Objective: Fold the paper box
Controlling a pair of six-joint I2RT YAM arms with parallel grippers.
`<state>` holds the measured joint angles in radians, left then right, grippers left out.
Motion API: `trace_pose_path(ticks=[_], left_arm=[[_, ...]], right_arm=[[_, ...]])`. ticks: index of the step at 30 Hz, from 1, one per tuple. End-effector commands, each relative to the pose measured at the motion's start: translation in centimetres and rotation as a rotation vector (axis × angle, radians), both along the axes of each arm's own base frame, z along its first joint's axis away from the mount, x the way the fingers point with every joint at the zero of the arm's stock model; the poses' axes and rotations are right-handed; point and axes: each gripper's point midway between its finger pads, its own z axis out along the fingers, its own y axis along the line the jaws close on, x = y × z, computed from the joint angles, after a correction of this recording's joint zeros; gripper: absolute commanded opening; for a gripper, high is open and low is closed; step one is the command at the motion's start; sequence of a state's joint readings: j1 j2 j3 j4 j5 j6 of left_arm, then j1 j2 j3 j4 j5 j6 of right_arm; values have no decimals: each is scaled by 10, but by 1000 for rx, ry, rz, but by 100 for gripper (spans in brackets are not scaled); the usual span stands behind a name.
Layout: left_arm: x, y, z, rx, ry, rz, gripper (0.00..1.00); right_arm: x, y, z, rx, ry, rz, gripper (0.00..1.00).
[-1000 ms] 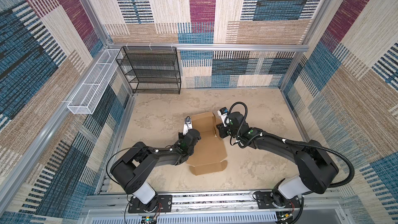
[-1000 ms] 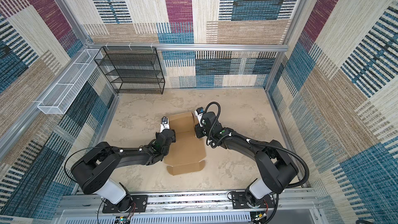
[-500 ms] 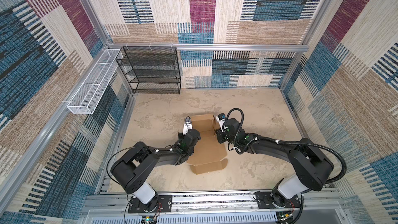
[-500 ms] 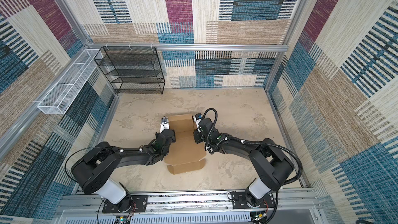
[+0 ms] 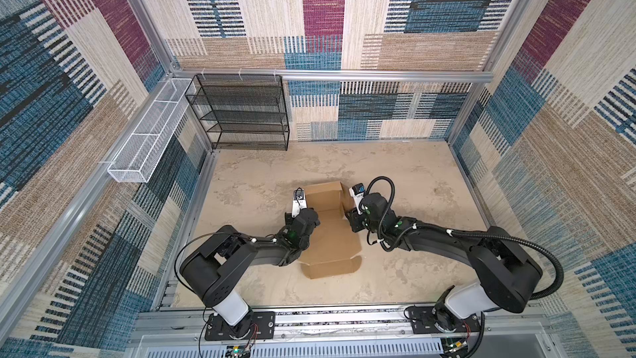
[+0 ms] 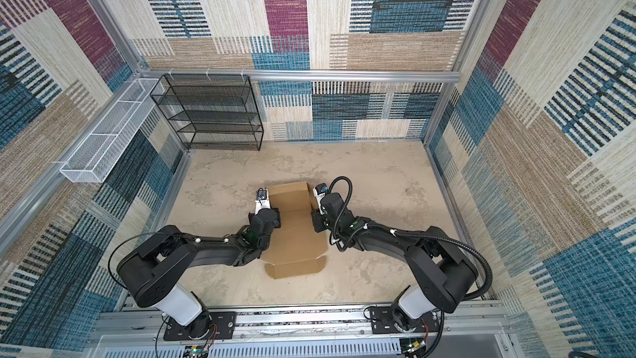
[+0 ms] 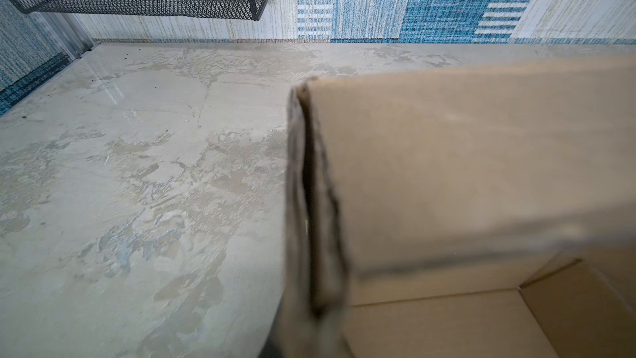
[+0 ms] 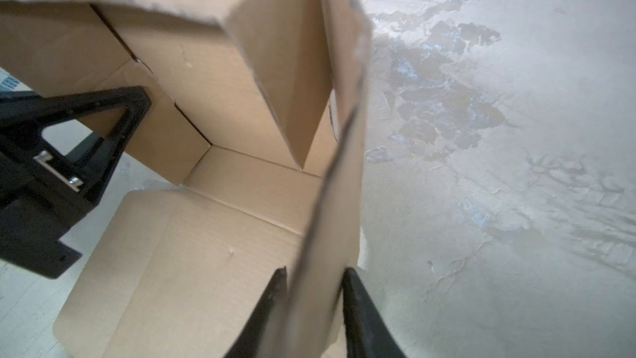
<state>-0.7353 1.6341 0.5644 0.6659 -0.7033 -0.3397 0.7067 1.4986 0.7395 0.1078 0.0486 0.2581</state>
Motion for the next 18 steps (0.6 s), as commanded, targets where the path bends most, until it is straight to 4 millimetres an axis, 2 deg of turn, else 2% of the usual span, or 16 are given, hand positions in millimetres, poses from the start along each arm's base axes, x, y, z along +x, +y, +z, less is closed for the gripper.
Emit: trace_pose_path(ticks=[1,8,18], left_arm=[[-3,1,-7,24,25,-15,0],[-4,3,-7,36,23,-11,0],[-5,4,-10,54,24,-15,0]], right_arm=[[2,2,11,26,-22,0,39],[-2,0,18,24,-29,5,54],[-9,-15,39,32,-71,-25,60]])
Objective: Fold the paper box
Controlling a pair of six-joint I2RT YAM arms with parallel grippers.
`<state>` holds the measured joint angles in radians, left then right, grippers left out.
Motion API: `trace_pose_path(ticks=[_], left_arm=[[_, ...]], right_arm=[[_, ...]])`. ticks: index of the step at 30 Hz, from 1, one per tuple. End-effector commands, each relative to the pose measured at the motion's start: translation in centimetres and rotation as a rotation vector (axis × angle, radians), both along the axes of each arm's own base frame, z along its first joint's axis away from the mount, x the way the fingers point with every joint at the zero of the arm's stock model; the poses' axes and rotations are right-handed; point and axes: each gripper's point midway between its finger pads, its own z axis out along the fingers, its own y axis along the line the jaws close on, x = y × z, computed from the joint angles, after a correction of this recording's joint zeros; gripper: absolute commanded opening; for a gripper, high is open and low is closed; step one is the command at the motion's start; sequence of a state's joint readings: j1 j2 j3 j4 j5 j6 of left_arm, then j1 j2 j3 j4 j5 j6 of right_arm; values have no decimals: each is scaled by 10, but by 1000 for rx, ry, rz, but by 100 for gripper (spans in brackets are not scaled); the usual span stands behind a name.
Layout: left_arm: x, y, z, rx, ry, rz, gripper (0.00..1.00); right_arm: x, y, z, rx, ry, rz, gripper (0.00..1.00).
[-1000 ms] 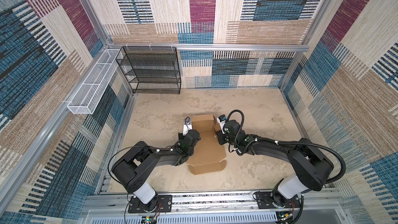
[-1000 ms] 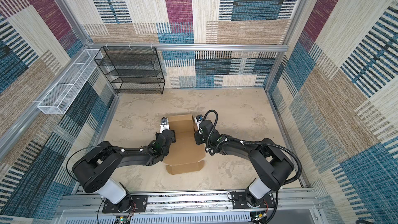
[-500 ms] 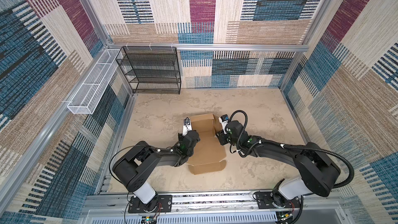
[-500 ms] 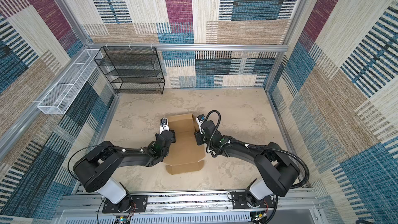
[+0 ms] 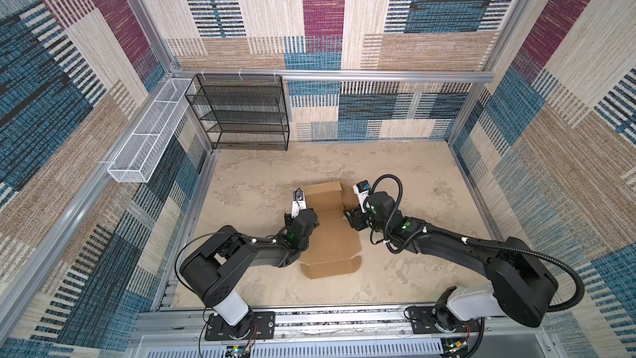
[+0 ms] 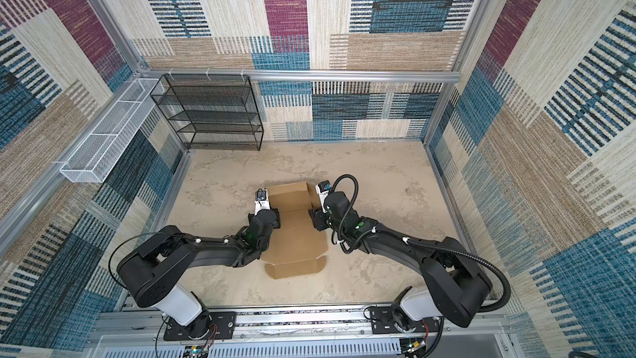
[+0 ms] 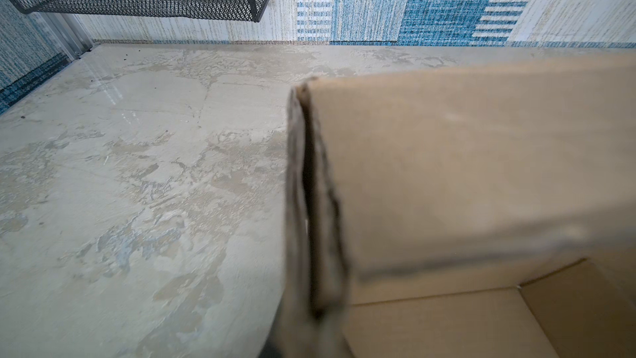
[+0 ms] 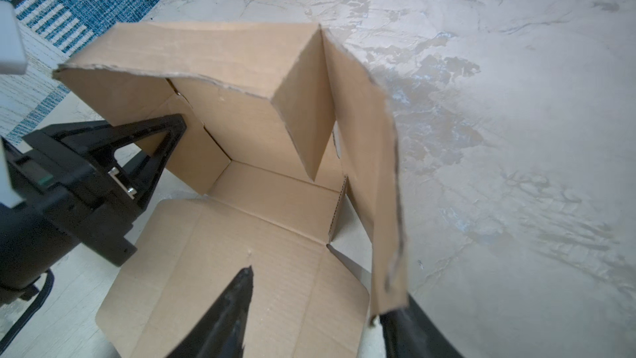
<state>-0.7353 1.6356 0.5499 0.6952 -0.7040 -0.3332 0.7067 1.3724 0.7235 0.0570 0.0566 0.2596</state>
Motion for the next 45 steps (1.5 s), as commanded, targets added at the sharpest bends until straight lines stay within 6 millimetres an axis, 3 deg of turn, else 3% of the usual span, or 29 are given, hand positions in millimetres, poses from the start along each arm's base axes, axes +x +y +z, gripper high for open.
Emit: trace_pose_path(ticks=[1,7,10,14,18,22,27,45], left_arm=[[-4,3,-10,58,35,-15,0],[-3,0,-9,55,35,-24,0],[-3,-2,-8,47,36,-31,0],[-2,-4,-6,44,40,-39,0],[-2,-5,-3,39,41,-42,0],[-2,-5,-6,61,63,-44,0],[-1,-6,-6,63,68,-44,0],[-1,-7,-7,56,78,-40,0]], right_arm=[[-2,-9,12,1,-38,-24,61],[-4,-33,61,33,-157,-96,64],[9,-58,77,51,-161,-182,64],[42,-100,62,39,-62,-324,62],[74,-117,30,-44,27,-383,62],[93,-107,1,-76,67,-293,60],[90,-89,-13,-80,62,-155,60],[56,-36,-12,-84,-17,93,60]])
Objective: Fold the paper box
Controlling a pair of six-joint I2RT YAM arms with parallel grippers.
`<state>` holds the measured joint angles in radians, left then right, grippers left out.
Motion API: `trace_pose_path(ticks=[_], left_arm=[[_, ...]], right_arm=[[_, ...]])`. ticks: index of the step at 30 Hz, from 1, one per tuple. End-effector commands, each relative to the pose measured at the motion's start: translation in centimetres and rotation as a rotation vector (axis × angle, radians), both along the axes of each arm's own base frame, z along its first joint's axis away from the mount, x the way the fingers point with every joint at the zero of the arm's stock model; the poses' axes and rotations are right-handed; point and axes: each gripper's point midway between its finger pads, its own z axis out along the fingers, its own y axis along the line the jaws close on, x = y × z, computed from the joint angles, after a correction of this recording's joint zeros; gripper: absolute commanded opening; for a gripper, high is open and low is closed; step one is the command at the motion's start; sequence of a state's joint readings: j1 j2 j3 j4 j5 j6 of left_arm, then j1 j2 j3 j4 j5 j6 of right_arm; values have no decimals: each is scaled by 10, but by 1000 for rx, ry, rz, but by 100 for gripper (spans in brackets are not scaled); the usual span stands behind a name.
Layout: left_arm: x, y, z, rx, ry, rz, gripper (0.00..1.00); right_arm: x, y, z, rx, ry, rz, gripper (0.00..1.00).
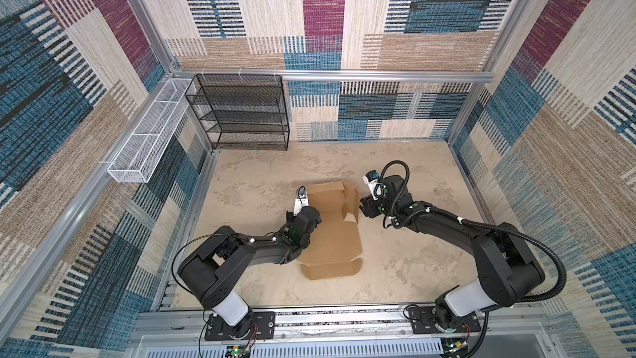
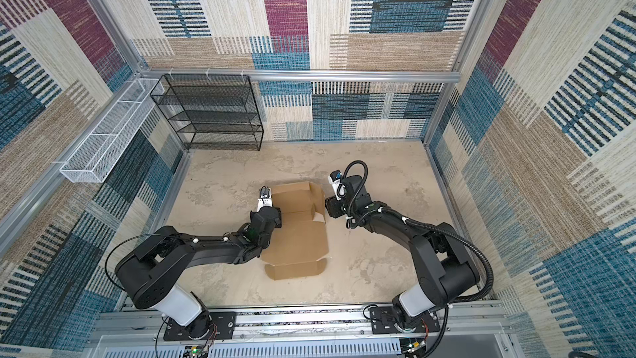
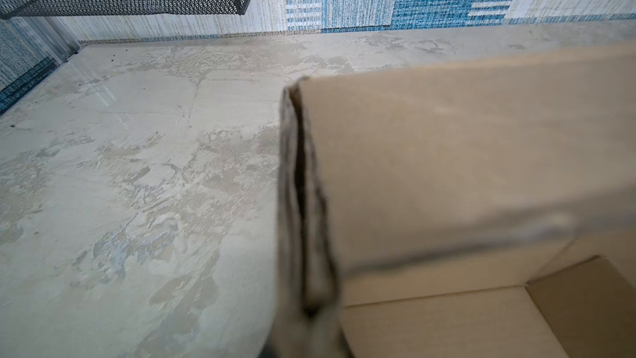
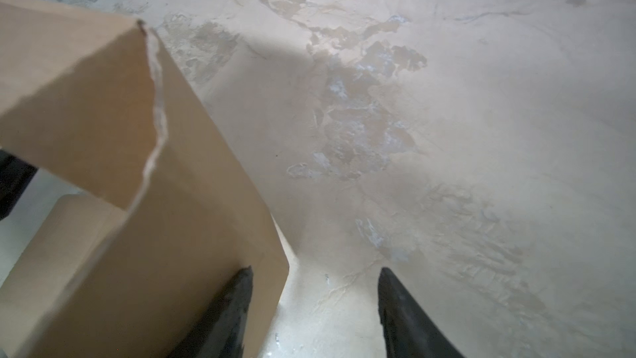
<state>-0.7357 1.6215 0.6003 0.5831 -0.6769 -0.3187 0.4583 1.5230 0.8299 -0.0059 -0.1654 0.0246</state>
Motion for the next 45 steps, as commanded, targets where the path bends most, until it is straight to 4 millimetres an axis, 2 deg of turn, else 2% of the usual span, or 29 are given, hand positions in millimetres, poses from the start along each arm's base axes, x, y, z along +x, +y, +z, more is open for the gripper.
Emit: trace_pose_path(ticks=[1,9,20,34,45], left_arm=[[-3,0,-8,19,34,-12,0],[-3,-2,-7,16,33,-22,0],[-3,-4,-7,11,34,-34,0],[-4,-6,-7,14,35,-54,0],[-6,-7,-8,12,33,-70,0]], right_arm=[[4,9,13,16,-69,32,60],[0,25,22,33,-100,88,60],[-6,41,15,26,-93,131,59],[-6,59,19,56,-111,175,60],[5,69,21,89,-137,152,63]])
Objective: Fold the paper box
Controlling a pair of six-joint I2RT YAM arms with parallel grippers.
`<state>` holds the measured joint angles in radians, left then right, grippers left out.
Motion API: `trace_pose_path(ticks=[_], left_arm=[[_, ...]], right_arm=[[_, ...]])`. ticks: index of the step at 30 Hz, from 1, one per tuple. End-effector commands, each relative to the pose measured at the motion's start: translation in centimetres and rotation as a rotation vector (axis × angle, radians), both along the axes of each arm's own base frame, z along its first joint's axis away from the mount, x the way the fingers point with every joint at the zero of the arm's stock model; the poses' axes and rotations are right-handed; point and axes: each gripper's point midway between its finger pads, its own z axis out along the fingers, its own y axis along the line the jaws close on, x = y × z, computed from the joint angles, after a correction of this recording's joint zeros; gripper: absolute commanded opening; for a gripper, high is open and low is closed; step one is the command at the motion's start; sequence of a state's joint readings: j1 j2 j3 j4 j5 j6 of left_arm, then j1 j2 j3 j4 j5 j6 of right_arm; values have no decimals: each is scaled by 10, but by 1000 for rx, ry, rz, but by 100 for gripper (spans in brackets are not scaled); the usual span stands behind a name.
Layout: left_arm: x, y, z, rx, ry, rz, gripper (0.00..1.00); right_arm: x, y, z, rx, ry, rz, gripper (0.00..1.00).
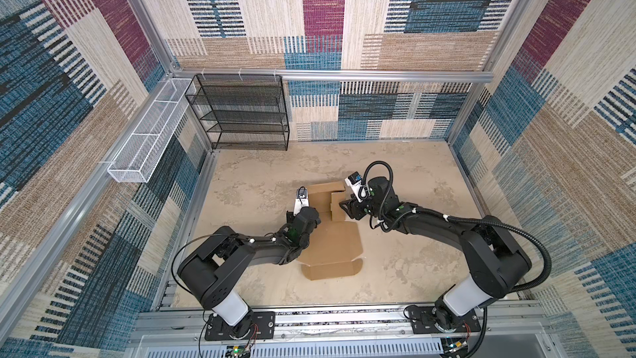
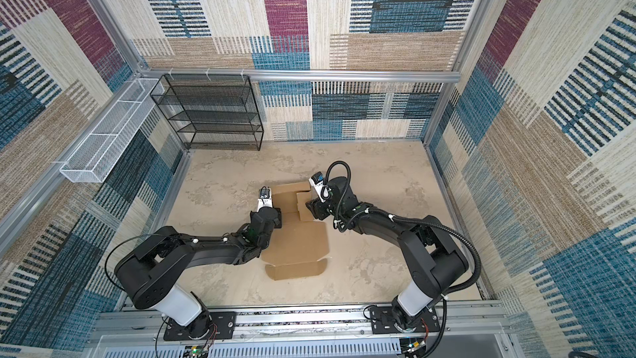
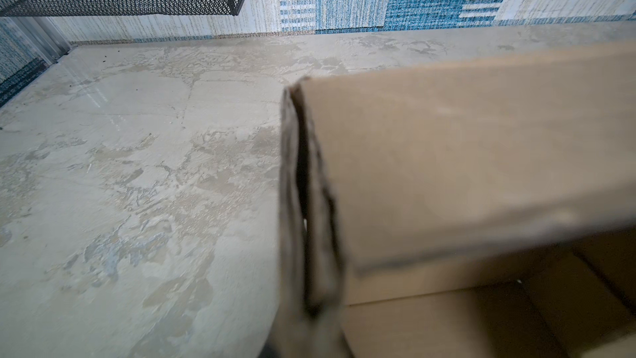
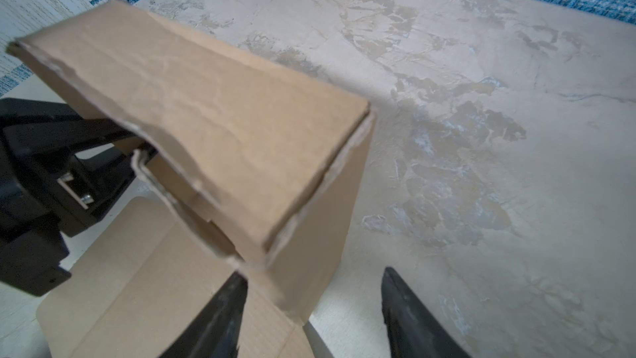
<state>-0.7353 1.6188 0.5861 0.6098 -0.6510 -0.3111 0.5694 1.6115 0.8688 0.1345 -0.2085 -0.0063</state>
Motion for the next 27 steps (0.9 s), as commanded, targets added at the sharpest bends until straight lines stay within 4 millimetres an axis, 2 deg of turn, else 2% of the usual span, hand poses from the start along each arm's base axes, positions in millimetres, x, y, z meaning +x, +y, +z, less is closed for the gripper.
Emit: trace_pose_path(ticks=[1,13,27], left_arm=[[-5,-4,-8,26,36,-46,0],[-4,-7,-9,17,39,-54,0],[-4,-3,-8,-4,42,-18,0]], right_arm=[[11,8,14,49,-54,-15,63],[24,17,9,23,-111,-112,58],[28,16,-12,-38,-87,-241,45]])
